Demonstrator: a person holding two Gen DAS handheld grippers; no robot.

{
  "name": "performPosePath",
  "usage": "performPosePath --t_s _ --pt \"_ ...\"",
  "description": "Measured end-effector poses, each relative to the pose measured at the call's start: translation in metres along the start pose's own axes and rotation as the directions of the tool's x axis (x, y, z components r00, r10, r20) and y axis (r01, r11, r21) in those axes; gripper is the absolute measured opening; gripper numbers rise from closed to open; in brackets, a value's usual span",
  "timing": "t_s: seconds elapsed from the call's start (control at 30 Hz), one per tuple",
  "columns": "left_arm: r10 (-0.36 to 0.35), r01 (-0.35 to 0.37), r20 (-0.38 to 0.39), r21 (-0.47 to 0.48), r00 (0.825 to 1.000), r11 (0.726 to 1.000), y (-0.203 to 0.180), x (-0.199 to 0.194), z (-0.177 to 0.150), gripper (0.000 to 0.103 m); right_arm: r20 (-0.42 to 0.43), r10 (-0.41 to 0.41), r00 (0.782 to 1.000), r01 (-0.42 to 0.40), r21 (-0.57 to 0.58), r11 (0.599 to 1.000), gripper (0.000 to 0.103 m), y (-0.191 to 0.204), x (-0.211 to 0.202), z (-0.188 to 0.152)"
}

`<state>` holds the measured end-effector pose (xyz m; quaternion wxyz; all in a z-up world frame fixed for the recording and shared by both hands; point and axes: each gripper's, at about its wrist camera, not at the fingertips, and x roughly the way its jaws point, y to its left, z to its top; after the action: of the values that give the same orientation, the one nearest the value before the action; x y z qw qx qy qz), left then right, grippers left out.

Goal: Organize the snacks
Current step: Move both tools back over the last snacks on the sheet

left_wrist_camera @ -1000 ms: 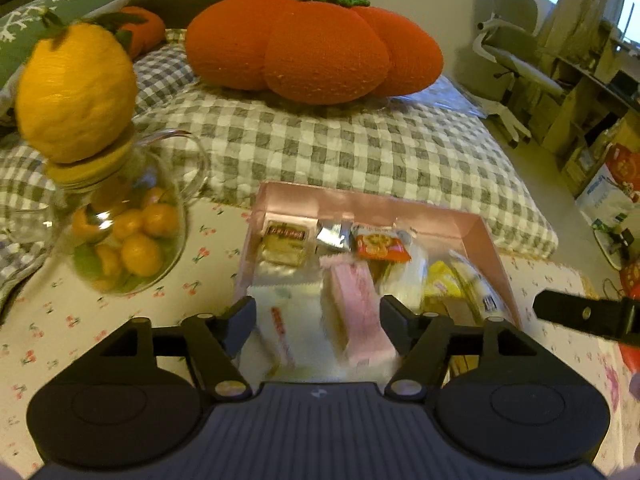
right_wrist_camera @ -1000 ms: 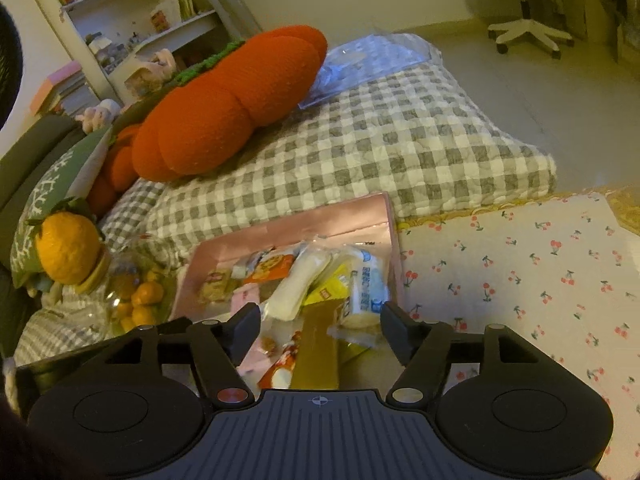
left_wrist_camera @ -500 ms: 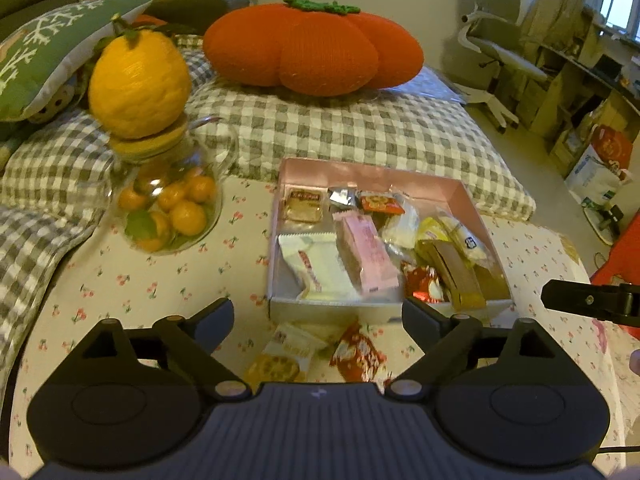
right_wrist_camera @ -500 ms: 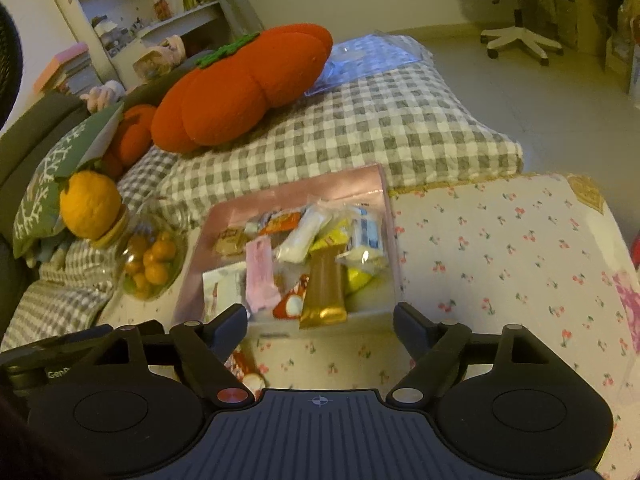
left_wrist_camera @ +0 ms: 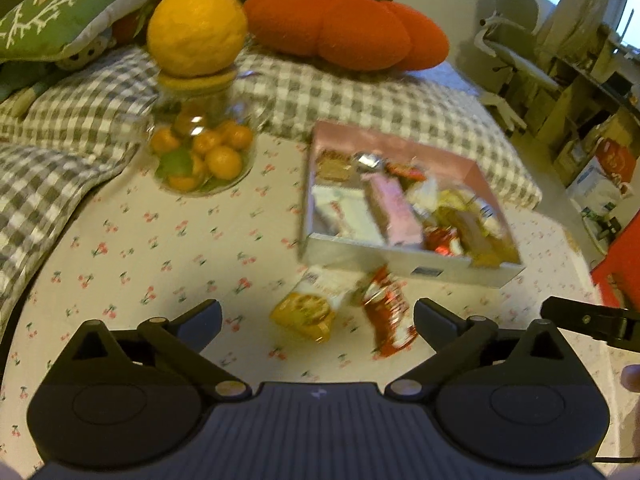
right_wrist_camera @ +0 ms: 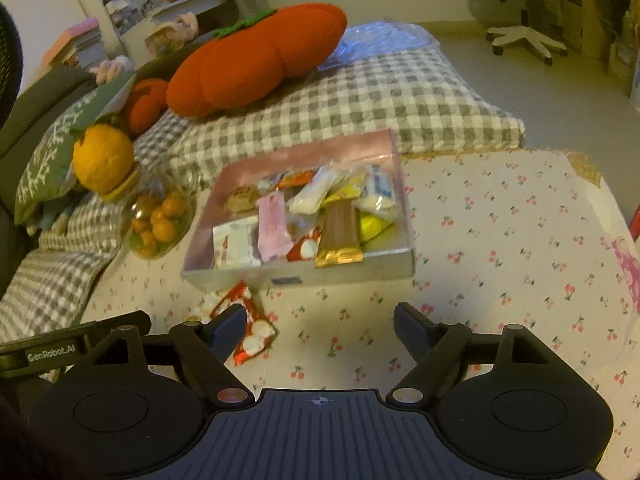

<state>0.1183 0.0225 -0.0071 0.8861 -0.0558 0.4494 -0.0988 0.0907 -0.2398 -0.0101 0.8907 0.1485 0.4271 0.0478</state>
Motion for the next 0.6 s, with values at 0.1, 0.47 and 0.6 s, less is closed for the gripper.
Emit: performPosePath --t_s 0.1,0.47,0.6 --pt "0.011 -0.011 -0.004 -0.006 1.0 1.0 0.011 0.003 -0.007 0.102 0.006 -0.005 1.0 0.005 -0.035 0.999 0.083 0.006 0.004 -0.01" --pt "0.019 -0.017 -0.03 0.066 0.999 0.998 0.026 0.026 -0.027 0.102 0.021 -0.024 0.999 0.028 -0.182 0.983 0.084 0.017 0.02 -0.038" --pt "0.027 -0.026 -0.008 0.134 1.0 0.991 0.021 0.036 -0.03 0.102 0.013 -0.046 0.999 0.047 -0.246 0.968 0.084 0.023 0.029 -0.044"
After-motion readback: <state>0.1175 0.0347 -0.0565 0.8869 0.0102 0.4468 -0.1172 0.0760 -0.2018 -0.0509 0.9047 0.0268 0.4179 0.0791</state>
